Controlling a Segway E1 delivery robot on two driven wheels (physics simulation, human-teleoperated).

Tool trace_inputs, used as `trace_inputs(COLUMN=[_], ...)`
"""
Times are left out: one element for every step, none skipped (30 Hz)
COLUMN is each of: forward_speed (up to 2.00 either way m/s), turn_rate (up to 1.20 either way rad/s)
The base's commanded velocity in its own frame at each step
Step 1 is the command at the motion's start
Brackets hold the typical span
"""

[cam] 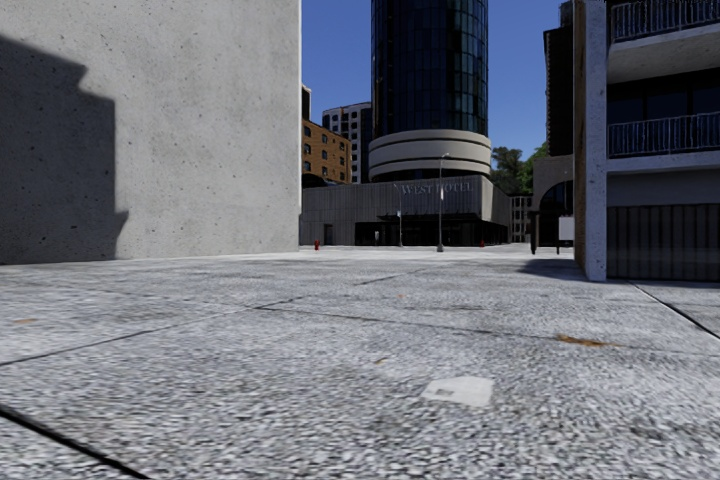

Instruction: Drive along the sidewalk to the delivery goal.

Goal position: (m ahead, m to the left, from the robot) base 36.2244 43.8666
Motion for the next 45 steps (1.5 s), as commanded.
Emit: trace_inputs(forward_speed=[2.0, 2.0, 2.0, 2.0, 2.0, 2.0, 2.0, 2.0, 2.0, 2.0, 2.0, 2.0, 2.0, 2.0, 2.0, 2.0, 2.0, 2.0, 2.0, 2.0, 2.0, 2.0, 2.0, 2.0, 2.0, 2.0, 2.0, 2.0, 2.0, 2.0, 2.0, 2.0, 2.0, 2.0, 2.0, 2.0, 2.0, 2.0, 2.0, 2.0, 2.0, 2.0, 2.0, 2.0, 2.0], turn_rate=[0.0, 0.0, 0.0, 0.0, 0.0, 0.0, 0.0, 0.0, 0.0, 0.0, 0.0, 0.0, 0.0, 0.0, 0.0, 0.0, 0.0, 0.0, 0.0, 0.0, 0.0, 0.0, 0.0, 0.0, 0.0, 0.0, 0.0, 0.0, 0.0, 0.0, 0.0, 0.0, 0.0, 0.0, 0.0, 0.0, 0.0, 0.0, 0.0, 0.0, 0.0, 0.0, 0.0, 0.0, 0.0])
